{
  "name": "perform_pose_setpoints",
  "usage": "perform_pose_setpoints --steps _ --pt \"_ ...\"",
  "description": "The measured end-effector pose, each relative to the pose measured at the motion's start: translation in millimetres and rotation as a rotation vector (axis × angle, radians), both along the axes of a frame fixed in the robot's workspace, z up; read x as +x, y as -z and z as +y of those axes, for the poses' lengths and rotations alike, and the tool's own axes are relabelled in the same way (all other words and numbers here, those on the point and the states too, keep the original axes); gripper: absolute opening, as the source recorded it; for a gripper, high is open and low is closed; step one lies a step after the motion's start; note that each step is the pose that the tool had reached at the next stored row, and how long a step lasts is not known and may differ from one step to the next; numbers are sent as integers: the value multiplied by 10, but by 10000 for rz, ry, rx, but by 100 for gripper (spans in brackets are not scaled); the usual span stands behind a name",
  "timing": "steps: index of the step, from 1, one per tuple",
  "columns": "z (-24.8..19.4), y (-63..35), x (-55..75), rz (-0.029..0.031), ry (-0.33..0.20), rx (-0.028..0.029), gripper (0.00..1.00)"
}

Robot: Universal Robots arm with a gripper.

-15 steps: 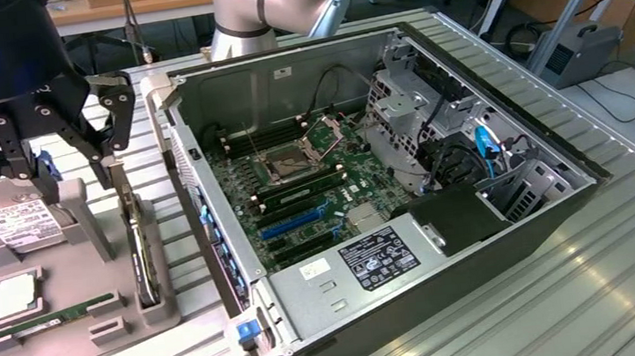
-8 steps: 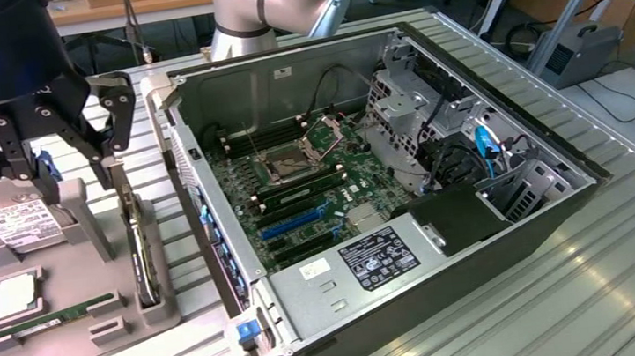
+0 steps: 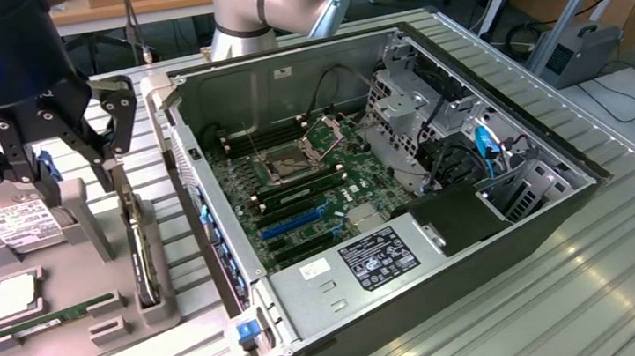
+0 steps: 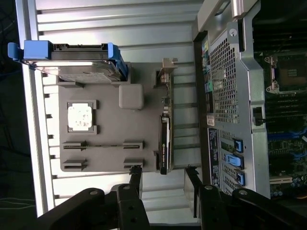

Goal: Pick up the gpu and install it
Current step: 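Pick up the gpu and move the gpu toward the slot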

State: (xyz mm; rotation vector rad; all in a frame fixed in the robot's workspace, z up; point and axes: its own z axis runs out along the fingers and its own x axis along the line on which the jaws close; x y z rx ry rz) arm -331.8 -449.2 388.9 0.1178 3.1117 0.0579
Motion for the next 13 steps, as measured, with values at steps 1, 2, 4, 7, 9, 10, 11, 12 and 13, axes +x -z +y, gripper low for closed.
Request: perform_pose_setpoints --steps 1,2,4,7,9,10,11,12,13 --pt "0 4 0 -1 0 0 48" --pt "0 7 0 0 0 0 48" --pt "0 15 0 0 0 0 48" --pt "0 23 0 0 0 0 48" --pt "0 28 0 0 0 0 48" --pt "0 31 0 -1 0 1 48" --pt "0 34 0 -1 0 0 48" --pt "0 37 0 -1 0 0 48" --pt "0 41 0 -1 0 0 48"
